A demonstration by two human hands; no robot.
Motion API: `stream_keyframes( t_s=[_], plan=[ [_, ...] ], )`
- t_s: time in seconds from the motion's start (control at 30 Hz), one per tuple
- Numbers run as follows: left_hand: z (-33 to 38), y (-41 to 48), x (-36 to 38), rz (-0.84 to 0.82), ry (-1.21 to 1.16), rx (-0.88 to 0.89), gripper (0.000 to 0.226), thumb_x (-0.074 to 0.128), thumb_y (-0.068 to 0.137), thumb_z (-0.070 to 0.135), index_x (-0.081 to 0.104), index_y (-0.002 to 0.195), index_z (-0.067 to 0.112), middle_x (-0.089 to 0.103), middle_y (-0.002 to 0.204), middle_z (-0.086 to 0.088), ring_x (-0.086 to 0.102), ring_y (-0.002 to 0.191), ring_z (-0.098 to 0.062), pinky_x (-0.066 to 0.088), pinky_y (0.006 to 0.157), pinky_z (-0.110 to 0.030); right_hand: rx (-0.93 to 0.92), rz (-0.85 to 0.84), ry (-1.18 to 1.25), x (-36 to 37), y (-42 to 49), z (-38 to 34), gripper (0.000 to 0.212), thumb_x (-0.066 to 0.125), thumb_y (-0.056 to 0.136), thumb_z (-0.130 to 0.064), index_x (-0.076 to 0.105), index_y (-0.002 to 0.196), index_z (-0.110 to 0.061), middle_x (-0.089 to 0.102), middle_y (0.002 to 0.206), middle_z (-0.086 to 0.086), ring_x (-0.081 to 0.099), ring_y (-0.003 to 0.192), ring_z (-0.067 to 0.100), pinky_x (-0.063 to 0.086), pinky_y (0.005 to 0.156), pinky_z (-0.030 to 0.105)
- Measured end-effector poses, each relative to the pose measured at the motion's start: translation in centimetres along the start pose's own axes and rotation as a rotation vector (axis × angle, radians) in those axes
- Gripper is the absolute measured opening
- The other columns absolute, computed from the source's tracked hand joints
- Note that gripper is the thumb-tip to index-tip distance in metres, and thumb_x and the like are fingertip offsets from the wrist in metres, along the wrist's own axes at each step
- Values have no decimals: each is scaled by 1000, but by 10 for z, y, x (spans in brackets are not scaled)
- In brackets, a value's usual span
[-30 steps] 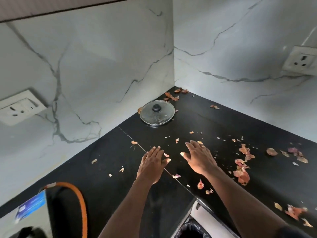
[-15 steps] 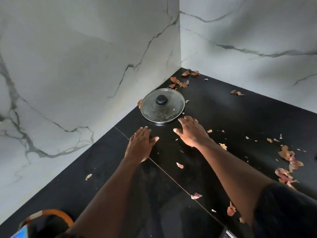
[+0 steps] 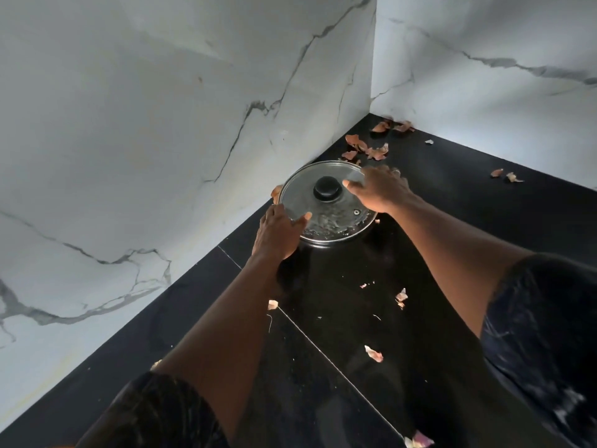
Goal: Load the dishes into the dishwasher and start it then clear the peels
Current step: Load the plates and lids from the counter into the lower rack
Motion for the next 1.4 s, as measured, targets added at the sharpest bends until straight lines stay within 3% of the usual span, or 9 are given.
stream_keyframes(
  t_s=[0.13, 0.33, 0.43, 0.53, 0.6, 0.73, 1.0, 1.23, 1.4],
  plan=[
    [2, 12, 3, -5, -36, -35, 74, 58, 92, 60, 41, 144, 10, 46, 148, -10, 34, 139, -33, 36, 107, -47, 40, -52, 20, 7, 14, -2, 67, 40, 92, -75, 60, 119, -17, 59, 131, 17, 45, 131, 43, 35, 108, 55],
    [4, 29, 3, 33, -155, -95, 85, 61, 74, 71, 48, 136, 14, 64, 126, -10, 56, 120, -35, 48, 101, -52, 90, -13, 126, 8, 19, -4, 74, 45, 86, -80, 57, 118, -15, 60, 127, 15, 50, 125, 43, 44, 103, 52],
    [5, 30, 1, 66, -227, -127, 76, 70, 69, 69, 57, 124, 18, 70, 112, -5, 64, 107, -30, 55, 93, -50, 100, -20, 188, 7, 13, -3, 74, 47, 81, -83, 59, 113, -17, 61, 122, 14, 52, 121, 41, 45, 101, 53],
    [7, 22, -1, 86, -282, -162, 47, 80, 77, 53, 66, 97, 13, 70, 97, -3, 67, 95, -26, 57, 88, -45, 98, -27, 234, 7, 5, 0, 67, 49, 77, -84, 58, 99, -21, 62, 112, 10, 55, 115, 38, 47, 99, 52],
    [5, 14, 0, 101, -294, -168, 40, 82, 76, 49, 66, 89, 15, 68, 97, 0, 66, 96, -23, 57, 87, -42, 95, -10, 254, 5, -3, 3, 73, 47, 67, -90, 57, 97, -24, 62, 106, 8, 57, 109, 36, 48, 96, 51],
    [1, -7, 2, 128, -343, -171, 39, 84, 64, 58, 63, 84, 31, 66, 115, -3, 63, 105, -26, 59, 84, -47, 59, 30, 273, -7, -26, 3, 72, 59, 74, -80, 60, 120, -24, 58, 117, 11, 53, 116, 35, 48, 97, 50],
    [23, -70, 3, 135, -461, -227, 84, 88, 61, 59, 55, 131, 25, 56, 128, -7, 58, 117, -29, 57, 92, -48, 79, 70, 302, -41, -114, 6, 71, 71, 82, -63, 54, 137, -21, 45, 135, 16, 37, 131, 38, 42, 100, 47],
    [52, -148, 12, 68, -478, -212, 98, 85, 48, 69, 54, 131, 29, 51, 125, -8, 55, 117, -31, 57, 91, -53, 158, 96, 329, -59, -213, 33, 73, 72, 79, -64, 55, 136, -21, 46, 130, 14, 40, 126, 36, 44, 97, 44],
    [77, -205, 23, 40, -419, -196, 90, 90, 61, 55, 51, 137, 27, 49, 127, -12, 52, 119, -35, 52, 97, -53, 198, 111, 355, -68, -277, 63, 70, 74, 80, -61, 55, 135, -21, 45, 131, 14, 44, 124, 36, 44, 95, 41]
  ],
)
Point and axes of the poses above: each hand's wrist, its own y-axis towards the middle knuckle, its own x-axis out of the palm, z = x × y, the point moved 2 cm from there along y, towards the middle knuckle
